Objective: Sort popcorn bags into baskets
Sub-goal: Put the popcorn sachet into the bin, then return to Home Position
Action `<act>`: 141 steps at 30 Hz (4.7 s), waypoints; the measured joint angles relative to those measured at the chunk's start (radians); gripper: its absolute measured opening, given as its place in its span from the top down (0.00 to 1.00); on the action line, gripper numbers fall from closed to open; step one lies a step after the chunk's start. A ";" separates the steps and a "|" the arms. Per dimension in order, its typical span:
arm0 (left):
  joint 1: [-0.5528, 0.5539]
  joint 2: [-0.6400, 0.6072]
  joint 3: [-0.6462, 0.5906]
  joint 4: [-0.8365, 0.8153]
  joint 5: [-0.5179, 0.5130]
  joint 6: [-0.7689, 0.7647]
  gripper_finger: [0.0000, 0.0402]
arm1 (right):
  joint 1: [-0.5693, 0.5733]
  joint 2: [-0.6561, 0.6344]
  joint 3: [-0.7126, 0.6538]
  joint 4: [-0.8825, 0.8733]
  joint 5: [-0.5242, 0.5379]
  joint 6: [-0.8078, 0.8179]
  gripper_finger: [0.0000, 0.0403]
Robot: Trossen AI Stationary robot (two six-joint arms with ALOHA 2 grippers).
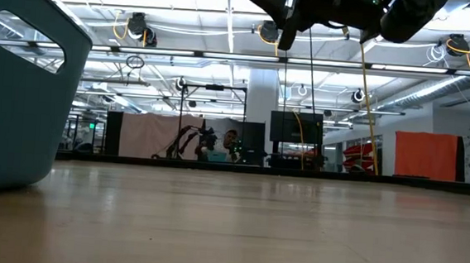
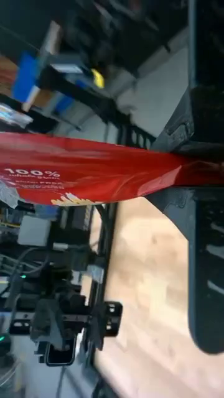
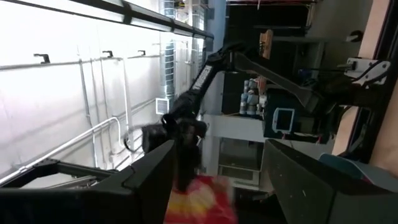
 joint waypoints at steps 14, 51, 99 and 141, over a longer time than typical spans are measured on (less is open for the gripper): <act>-0.073 0.378 0.616 -0.980 0.213 -0.399 0.94 | 0.075 -0.001 0.000 -0.020 -0.050 -0.050 0.42; -0.187 0.847 0.532 -1.047 0.419 -0.626 0.95 | 0.301 -0.001 0.000 -0.152 0.035 -0.138 0.42; -0.179 0.306 0.485 -0.869 -0.054 -0.532 0.95 | 0.375 0.000 0.039 -0.011 0.190 -0.750 0.71; -0.036 -0.500 -0.196 -0.408 -0.326 0.108 0.99 | 0.048 -0.469 -0.018 -0.717 0.054 -1.743 1.00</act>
